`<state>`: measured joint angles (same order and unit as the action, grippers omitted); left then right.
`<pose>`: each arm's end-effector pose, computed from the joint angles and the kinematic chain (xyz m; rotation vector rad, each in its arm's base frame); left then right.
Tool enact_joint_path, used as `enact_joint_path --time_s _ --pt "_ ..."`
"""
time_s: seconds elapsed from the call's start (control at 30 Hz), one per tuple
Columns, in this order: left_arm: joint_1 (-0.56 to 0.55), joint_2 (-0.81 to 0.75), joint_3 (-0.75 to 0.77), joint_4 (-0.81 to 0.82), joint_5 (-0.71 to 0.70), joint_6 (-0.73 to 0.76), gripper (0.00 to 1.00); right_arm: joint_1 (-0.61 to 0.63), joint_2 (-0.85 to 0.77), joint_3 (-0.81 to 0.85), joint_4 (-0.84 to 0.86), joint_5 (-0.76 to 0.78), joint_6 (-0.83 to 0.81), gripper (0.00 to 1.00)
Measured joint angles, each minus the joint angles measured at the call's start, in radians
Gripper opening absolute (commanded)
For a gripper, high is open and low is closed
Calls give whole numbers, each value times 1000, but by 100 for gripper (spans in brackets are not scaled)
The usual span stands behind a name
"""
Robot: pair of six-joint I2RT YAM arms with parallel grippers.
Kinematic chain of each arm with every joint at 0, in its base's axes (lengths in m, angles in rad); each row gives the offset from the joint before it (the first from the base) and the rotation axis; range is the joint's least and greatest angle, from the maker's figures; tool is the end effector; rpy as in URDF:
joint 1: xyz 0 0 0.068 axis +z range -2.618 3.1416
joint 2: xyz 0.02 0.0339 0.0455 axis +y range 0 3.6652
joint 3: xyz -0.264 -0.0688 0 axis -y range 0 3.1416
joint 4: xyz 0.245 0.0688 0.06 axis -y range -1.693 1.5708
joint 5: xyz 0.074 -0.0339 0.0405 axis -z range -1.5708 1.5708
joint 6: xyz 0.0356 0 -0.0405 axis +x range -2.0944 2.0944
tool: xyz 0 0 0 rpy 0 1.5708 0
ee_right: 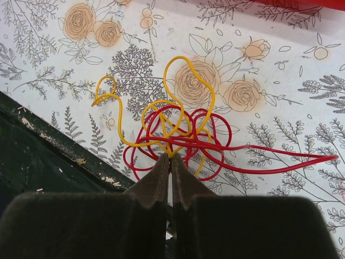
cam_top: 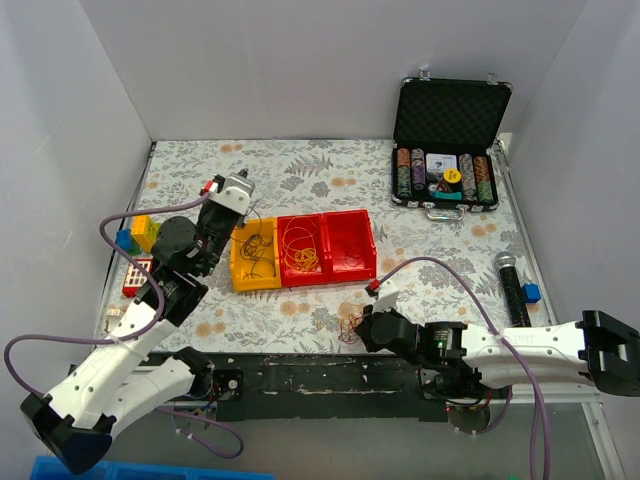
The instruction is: Untangle the cables
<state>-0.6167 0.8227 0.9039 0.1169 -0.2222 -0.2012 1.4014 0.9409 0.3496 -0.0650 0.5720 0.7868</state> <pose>0.1566 -0.1014 0.4081 0.1011 1.3942 -0.5305 0.0500 0.1778 0.1767 -0.3552 2.1517 0.6524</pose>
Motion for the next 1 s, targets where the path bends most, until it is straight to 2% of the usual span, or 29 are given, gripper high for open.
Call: enact_joint_path --time_s 0.27,0.6,1.0 --pt "0 10 -127 9 -2 12 0 0 -19 0 -16 9 5 8" --pt "0 38 -146 23 -12 14 0 0 -37 -2 -16 9 22 8" --pt "18 303 -209 38 -56 11 0 0 -40 -2 -16 9 22 8"
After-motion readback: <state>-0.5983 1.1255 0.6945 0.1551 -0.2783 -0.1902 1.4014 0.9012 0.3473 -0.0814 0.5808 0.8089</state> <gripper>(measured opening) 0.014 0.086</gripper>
